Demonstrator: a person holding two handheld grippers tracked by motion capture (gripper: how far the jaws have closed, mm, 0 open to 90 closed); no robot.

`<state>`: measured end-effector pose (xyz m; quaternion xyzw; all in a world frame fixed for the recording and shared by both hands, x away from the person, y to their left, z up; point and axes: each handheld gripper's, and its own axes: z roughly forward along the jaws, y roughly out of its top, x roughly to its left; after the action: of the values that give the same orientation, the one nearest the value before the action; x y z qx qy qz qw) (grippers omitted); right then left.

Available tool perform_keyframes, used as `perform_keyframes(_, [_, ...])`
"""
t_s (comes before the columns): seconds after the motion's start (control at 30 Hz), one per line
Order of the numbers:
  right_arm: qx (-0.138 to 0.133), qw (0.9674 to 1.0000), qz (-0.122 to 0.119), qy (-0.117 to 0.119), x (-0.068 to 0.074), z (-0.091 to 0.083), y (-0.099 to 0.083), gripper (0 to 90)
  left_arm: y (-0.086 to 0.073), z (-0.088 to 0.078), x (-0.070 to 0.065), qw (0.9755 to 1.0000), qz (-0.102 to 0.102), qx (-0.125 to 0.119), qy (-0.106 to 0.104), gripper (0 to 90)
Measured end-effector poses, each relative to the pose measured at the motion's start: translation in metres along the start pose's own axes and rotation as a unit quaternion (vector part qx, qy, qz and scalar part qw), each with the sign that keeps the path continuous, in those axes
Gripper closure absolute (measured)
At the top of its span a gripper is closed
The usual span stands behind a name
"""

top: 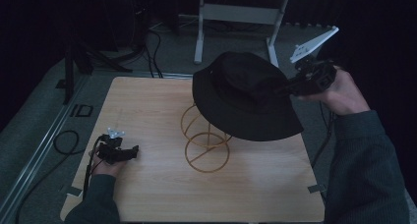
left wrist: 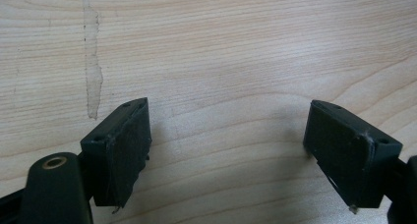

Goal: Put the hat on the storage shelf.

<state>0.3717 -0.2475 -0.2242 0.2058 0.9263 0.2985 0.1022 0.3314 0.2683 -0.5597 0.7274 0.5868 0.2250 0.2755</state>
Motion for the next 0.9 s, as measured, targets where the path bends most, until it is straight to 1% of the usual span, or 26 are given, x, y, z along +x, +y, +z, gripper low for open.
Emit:
perform_keyframes(0.03, [0.0,1.0,-0.004,0.002,0.0,0.001,0.001,88.5,0.0,0.0,0.0,1.0,0.0,0.0,0.0,18.5])
perform_keyframes(0.47, [0.011,0.9997,-0.018,0.012,0.005,0.02,0.015,88.4,0.0,0.0,0.0,1.0,0.0,0.0,0.0,18.5])
perform_keyframes(0.9, [0.021,0.9992,-0.026,0.023,0.01,0.036,0.024,88.3,0.0,0.0,0.0,1.0,0.001,0.0,0.0,18.5])
